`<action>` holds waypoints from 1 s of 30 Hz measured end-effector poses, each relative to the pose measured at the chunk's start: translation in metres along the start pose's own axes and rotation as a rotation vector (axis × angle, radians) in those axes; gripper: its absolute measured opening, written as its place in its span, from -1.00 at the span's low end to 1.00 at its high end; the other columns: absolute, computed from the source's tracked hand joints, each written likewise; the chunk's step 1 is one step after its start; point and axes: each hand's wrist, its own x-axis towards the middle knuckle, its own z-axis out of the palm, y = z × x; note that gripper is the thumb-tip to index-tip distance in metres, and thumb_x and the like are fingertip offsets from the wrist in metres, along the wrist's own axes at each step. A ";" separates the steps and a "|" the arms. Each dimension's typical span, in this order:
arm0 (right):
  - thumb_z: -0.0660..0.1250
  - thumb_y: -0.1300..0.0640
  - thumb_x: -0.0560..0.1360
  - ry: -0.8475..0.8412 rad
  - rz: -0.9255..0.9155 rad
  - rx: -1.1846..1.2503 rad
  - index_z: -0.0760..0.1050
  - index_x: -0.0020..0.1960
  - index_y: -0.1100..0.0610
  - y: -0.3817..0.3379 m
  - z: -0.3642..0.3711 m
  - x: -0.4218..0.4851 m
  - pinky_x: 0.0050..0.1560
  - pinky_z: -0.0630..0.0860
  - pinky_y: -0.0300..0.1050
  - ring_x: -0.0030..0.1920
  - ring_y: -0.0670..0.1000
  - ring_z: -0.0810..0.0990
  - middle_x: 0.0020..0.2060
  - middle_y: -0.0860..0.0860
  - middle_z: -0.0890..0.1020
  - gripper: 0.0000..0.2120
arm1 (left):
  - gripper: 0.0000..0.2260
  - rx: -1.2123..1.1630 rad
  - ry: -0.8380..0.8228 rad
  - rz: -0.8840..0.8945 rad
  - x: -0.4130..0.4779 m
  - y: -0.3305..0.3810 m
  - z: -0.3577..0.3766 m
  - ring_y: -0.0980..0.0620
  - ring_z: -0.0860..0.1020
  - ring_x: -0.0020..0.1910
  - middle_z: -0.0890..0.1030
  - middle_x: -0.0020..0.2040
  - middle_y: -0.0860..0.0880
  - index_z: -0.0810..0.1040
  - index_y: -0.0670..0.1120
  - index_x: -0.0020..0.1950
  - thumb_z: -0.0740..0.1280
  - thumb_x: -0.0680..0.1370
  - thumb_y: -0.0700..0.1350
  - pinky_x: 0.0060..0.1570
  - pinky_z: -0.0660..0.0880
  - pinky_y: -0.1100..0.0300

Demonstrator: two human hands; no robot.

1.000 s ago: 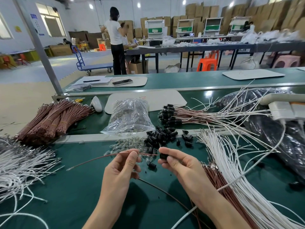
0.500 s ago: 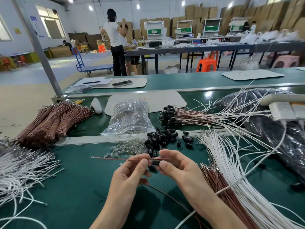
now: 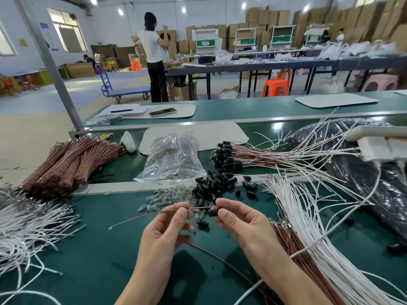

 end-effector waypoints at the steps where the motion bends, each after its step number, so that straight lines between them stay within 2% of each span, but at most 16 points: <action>1: 0.56 0.02 0.30 0.019 -0.007 0.018 0.72 0.08 0.02 -0.001 -0.001 0.001 0.01 0.60 -0.27 0.00 0.02 0.73 0.03 0.11 0.74 -0.65 | -0.83 -0.007 0.012 0.000 0.001 0.001 -0.001 0.05 0.60 -0.31 0.69 -0.14 -0.10 0.74 -0.02 -0.04 0.40 0.43 -0.08 -0.37 0.55 0.24; 7: 0.56 0.01 0.28 0.018 -0.006 0.041 0.73 0.06 0.05 0.000 0.001 0.001 0.01 0.59 -0.28 0.00 0.01 0.72 0.03 0.11 0.74 -0.64 | -0.84 0.023 -0.008 -0.011 -0.003 -0.002 0.005 0.04 0.62 -0.31 0.71 -0.13 -0.09 0.74 0.00 -0.05 0.41 0.42 -0.06 -0.37 0.55 0.23; 12: 0.57 0.01 0.27 0.031 -0.003 0.055 0.73 0.05 0.05 -0.003 -0.002 0.001 0.01 0.59 -0.28 0.01 0.02 0.73 0.02 0.11 0.74 -0.64 | -0.84 0.028 0.061 0.020 0.002 0.002 -0.001 0.06 0.62 -0.31 0.72 -0.12 -0.12 0.74 0.00 -0.06 0.40 0.43 -0.07 -0.36 0.56 0.25; 18: 0.57 0.01 0.26 0.014 -0.007 0.042 0.74 0.03 0.04 -0.001 0.003 0.000 0.01 0.59 -0.28 -0.01 0.01 0.73 0.00 0.10 0.75 -0.65 | -0.83 0.064 0.030 0.036 -0.001 0.001 0.001 0.05 0.62 -0.28 0.72 -0.10 -0.13 0.74 0.02 -0.03 0.41 0.43 -0.05 -0.34 0.57 0.24; 23: 0.56 0.04 0.27 0.045 -0.014 0.091 0.73 0.06 0.07 -0.005 -0.005 0.001 0.01 0.60 -0.28 0.02 0.04 0.73 0.04 0.12 0.74 -0.64 | -0.85 0.022 0.111 0.030 0.003 0.003 -0.004 0.07 0.61 -0.32 0.71 -0.13 -0.09 0.75 0.04 -0.08 0.40 0.43 -0.05 -0.37 0.56 0.25; 30: 0.55 0.02 0.33 0.010 -0.021 0.001 0.73 0.08 0.03 0.002 0.001 0.000 0.02 0.59 -0.28 0.00 -0.01 0.72 0.01 0.09 0.75 -0.68 | -0.84 0.046 0.041 0.010 -0.002 -0.001 0.002 0.04 0.63 -0.29 0.72 -0.09 -0.13 0.74 0.03 -0.03 0.40 0.45 -0.06 -0.34 0.57 0.24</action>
